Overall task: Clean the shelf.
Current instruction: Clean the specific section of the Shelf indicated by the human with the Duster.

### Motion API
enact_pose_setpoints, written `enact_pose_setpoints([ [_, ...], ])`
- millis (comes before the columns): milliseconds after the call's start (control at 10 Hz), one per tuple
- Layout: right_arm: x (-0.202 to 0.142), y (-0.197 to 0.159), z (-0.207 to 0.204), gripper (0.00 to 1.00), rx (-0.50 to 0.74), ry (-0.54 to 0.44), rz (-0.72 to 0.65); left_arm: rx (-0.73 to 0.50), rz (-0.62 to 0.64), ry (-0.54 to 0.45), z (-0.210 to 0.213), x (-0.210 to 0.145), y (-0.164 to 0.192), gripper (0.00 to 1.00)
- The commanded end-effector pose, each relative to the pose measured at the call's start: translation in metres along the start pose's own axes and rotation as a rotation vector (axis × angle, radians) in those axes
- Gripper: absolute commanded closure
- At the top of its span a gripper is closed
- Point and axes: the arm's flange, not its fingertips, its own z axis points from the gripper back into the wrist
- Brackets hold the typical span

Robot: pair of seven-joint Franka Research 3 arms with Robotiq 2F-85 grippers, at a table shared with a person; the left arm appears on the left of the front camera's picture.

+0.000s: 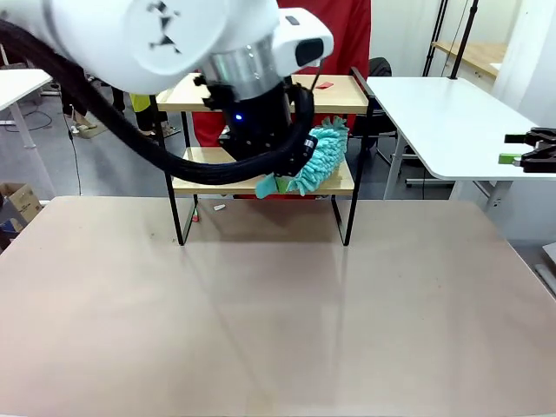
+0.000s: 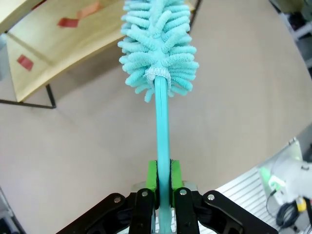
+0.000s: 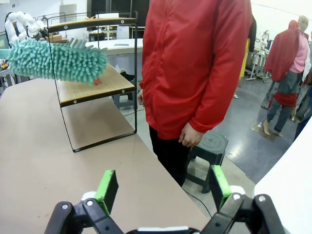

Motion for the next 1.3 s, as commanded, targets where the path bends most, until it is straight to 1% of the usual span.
enact_pose_setpoints([
  [0, 0.003, 0.003, 0.000, 0.00, 0.003, 0.002, 0.003, 0.089, 0.077, -0.019, -0.003, 0.017, -0.021, 0.87],
  [200, 0.003, 0.003, 0.000, 0.00, 0.003, 0.002, 0.003, 0.086, 0.130, -0.087, -0.007, 0.029, -0.036, 0.87],
  [300, 0.003, 0.003, 0.000, 0.00, 0.003, 0.002, 0.003, 0.083, 0.169, -0.101, -0.011, 0.037, -0.041, 0.87],
  [500, 0.003, 0.003, 0.000, 0.00, 0.003, 0.002, 0.003, 0.098, 0.212, -0.084, -0.024, 0.055, -0.054, 0.87],
  [700, 0.003, 0.003, 0.000, 0.00, 0.003, 0.002, 0.003, 0.113, 0.244, -0.090, -0.034, 0.076, -0.067, 0.87],
  [900, 0.003, 0.003, 0.000, 0.00, 0.003, 0.002, 0.003, 0.117, 0.261, -0.083, -0.047, 0.090, -0.079, 0.87],
  [1200, 0.003, 0.003, 0.000, 0.00, 0.003, 0.002, 0.003, 0.129, 0.261, -0.067, -0.069, 0.090, -0.092, 0.87],
])
